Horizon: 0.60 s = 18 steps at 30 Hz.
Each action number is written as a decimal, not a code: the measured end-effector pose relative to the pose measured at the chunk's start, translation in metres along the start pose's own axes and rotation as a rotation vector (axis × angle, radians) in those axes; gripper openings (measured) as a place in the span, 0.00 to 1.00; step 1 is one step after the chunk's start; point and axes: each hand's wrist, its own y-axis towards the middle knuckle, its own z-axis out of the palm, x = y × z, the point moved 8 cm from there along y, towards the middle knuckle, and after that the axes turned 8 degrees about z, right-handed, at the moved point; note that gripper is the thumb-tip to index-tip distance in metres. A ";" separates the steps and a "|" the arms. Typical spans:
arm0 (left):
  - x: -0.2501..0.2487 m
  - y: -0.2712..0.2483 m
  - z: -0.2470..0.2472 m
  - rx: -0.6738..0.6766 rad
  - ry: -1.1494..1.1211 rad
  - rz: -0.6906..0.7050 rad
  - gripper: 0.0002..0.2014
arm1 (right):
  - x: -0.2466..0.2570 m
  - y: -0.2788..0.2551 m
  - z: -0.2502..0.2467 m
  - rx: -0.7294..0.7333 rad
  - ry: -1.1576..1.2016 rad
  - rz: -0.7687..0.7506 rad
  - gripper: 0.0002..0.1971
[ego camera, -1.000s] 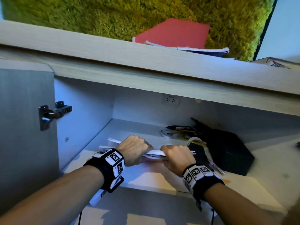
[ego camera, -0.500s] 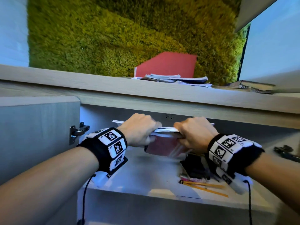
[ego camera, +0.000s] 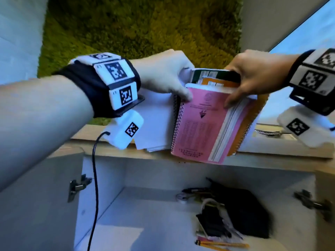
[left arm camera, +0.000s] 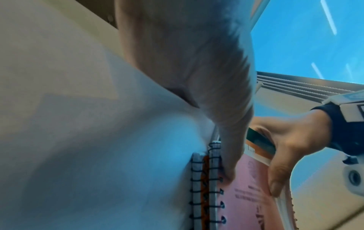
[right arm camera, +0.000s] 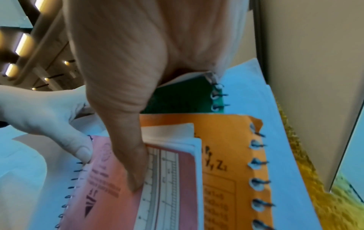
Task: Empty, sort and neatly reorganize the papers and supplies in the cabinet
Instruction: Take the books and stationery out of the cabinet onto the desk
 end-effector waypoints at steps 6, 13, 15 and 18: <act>0.017 0.048 -0.048 -0.141 0.144 -0.045 0.16 | -0.032 0.034 -0.051 -0.263 -0.086 0.118 0.20; 0.032 0.075 -0.036 -0.274 0.515 -0.045 0.11 | -0.044 0.050 -0.041 -0.584 -0.274 0.167 0.10; 0.036 0.079 -0.025 -0.310 0.617 -0.018 0.11 | -0.043 0.055 -0.030 -0.642 -0.336 0.159 0.09; 0.044 0.086 -0.004 -0.337 0.748 0.051 0.11 | -0.045 0.066 -0.010 -0.699 -0.381 0.123 0.10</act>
